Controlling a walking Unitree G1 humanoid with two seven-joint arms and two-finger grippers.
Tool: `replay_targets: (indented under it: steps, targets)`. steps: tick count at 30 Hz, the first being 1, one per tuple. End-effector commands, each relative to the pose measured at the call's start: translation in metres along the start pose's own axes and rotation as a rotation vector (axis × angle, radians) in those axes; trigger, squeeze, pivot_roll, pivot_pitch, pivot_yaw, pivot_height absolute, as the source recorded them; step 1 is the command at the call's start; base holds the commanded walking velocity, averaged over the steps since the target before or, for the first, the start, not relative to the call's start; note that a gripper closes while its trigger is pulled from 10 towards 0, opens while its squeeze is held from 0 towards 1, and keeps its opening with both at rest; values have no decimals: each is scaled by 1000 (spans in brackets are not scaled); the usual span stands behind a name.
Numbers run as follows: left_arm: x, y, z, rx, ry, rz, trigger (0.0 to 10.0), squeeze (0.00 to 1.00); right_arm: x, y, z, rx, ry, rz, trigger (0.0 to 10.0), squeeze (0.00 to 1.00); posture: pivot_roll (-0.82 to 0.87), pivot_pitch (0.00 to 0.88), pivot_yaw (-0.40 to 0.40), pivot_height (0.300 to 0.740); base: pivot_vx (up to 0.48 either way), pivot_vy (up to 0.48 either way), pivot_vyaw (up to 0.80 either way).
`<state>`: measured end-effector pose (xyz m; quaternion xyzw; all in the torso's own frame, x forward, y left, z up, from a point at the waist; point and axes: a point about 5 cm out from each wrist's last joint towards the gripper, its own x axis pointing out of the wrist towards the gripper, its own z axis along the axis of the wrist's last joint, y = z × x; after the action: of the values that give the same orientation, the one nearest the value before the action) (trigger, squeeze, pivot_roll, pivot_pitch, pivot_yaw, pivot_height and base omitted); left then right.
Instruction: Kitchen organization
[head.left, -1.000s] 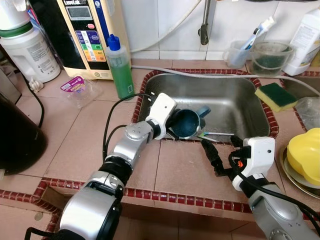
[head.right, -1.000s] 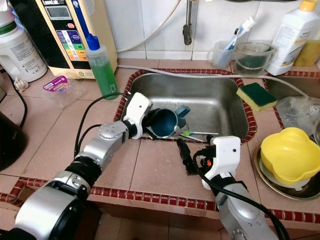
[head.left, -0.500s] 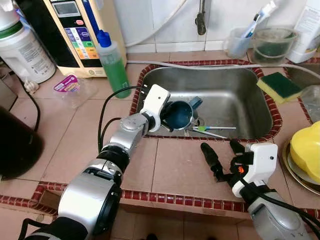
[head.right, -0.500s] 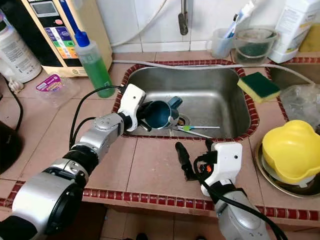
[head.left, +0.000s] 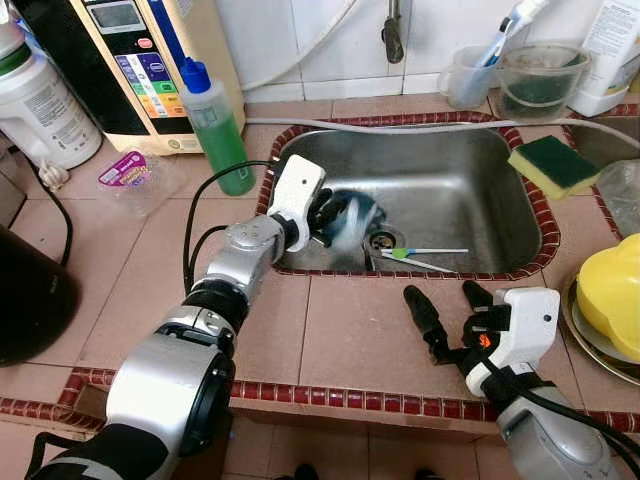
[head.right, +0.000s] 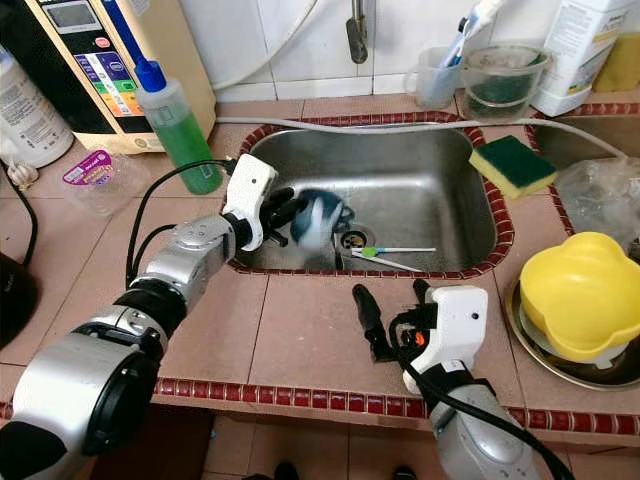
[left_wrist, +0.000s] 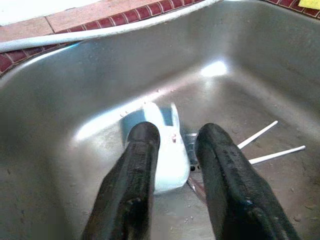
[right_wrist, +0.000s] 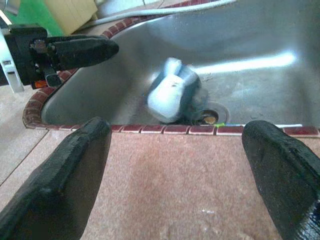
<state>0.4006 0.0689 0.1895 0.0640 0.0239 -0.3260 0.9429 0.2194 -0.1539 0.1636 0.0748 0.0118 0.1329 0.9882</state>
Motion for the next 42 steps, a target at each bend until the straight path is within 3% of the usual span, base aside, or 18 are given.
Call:
replay_targets:
  steps: [1,13,21,24,25,26,27,29,30,35,37,39,42]
  targets:
    - [-3,7,0,2,8,12,10000,1000,-1,0,1,2,-8,1,10000,0,-244,227,175,740,0,0,0]
    - [-12,22,4,-28,-52,65,10000,1000,14,-5,20,-10,-136,-18,10000,0,-226,200,154,740,0,0,0]
    - [-33,39,19,-16,-240,133,10000,1000,31,-12,40,-1,-282,-60,10000,0,-197,162,128,740,0,0,0]
    - [-37,40,21,-4,-261,168,10000,1000,35,-12,42,-11,-292,-60,10000,0,-192,152,120,740,0,0,0]
    - [-39,40,21,18,-269,172,10000,475,37,-13,43,-19,-299,-64,10000,0,-183,145,111,740,0,0,0]
    - [-41,39,21,34,-276,173,10000,475,38,-13,43,-24,-305,-67,10000,0,-183,145,111,740,0,0,0]
    - [-45,38,22,53,-297,189,10000,0,41,-13,45,-37,-316,-73,10000,0,-181,140,108,740,0,0,0]
    - [-49,38,22,65,-310,213,10000,0,43,-12,47,-55,-336,-78,10000,0,-180,135,108,740,0,0,0]
    - [-58,34,22,75,-339,224,10000,0,46,-11,48,-96,-354,-88,10000,0,-176,128,103,740,0,0,0]
    - [-81,23,24,1,-460,275,10000,0,49,-16,51,-114,-422,-174,10000,0,-173,103,92,740,0,0,0]
    - [-89,14,18,76,-475,304,10000,0,49,-15,51,-138,-441,-183,10000,0,-175,85,87,740,0,0,0]
    - [-94,8,17,-10,-505,307,10000,0,51,-13,51,-134,-446,-179,10000,0,-174,78,84,740,0,0,0]
    - [-98,1,18,50,-503,292,10000,0,53,-12,50,-144,-449,-179,10000,0,-167,70,79,740,0,0,0]
